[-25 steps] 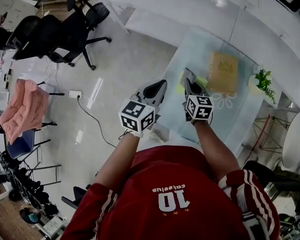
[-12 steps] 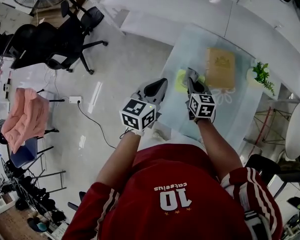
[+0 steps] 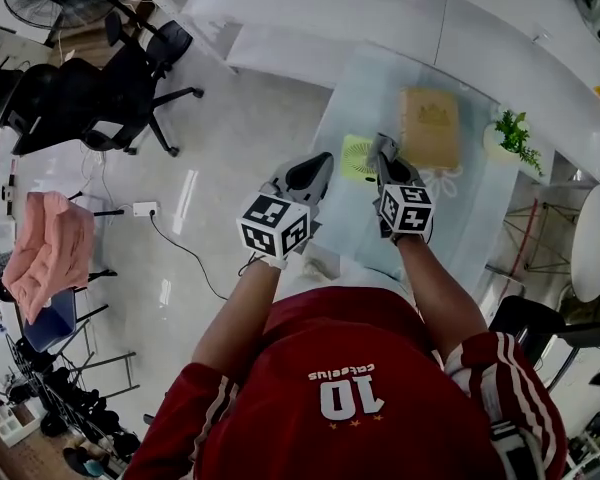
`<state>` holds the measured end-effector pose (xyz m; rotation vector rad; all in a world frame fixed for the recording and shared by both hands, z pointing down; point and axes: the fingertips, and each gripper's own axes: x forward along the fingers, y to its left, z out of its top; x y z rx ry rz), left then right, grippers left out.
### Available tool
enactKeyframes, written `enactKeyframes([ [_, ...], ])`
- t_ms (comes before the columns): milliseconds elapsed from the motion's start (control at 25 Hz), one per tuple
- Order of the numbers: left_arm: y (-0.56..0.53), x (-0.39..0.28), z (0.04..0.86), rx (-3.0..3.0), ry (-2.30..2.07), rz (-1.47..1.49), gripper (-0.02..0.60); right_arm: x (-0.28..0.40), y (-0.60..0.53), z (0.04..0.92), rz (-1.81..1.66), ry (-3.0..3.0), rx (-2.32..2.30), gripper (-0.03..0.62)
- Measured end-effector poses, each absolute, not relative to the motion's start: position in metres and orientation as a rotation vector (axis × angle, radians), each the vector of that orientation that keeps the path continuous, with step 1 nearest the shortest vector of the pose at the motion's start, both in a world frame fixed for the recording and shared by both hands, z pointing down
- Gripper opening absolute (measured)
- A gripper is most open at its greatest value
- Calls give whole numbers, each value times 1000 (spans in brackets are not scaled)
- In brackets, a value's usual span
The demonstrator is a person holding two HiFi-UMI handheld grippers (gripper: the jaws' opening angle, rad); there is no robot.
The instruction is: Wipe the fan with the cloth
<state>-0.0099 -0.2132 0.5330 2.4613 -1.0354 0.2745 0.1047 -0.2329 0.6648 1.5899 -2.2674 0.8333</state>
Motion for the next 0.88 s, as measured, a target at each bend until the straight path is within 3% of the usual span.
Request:
enactKeyframes([
  [880, -208, 15, 528, 2499, -968, 265, -2, 165, -213, 668, 818, -2151, 1699, 23],
])
